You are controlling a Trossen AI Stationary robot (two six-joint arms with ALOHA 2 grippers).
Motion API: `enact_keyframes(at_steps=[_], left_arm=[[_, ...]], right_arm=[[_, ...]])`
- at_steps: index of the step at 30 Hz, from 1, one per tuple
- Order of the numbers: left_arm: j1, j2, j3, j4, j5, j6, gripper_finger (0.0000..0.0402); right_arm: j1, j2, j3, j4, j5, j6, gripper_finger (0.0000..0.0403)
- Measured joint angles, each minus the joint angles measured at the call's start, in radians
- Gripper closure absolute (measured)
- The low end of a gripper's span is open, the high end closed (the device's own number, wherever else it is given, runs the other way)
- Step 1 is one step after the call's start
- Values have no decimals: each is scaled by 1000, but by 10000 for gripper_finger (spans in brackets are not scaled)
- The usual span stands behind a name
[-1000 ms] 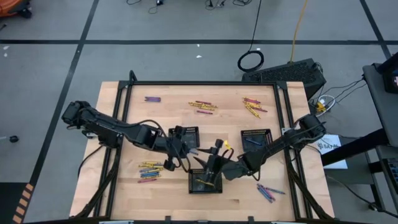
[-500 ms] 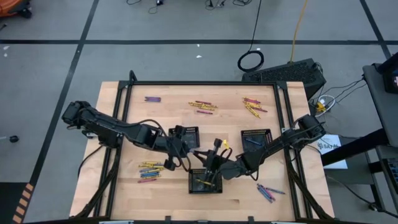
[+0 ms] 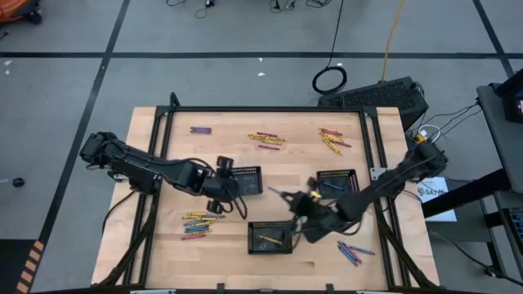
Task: Sort crayons
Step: Put the blue crayon into the right black bin from the left black bin
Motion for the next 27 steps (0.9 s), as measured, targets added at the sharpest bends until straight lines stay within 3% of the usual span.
enact_keyframes(at_steps=[3, 7, 10, 13, 18, 27], left_arm=[[-10, -15, -3, -74, -67, -93, 220], [-52, -56, -40, -59, -142, -178, 220], [-98, -85, -75, -25, -218, -252, 220], [-154, -107, -99, -24, -319, -355, 220], [-267, -129, -147, -28, -430, -490, 220], [-432, -129, -209, -34, -514, -660, 220]], right_arm=[[32, -106, 0, -346, -43, 276, 401], [51, -234, 0, -743, -266, 638, 402], [56, -300, 0, -928, -436, 789, 402], [57, -341, 0, -1045, -512, 853, 402], [53, -411, -79, -1050, -521, 848, 402], [15, -670, -403, -749, -444, 911, 390]])
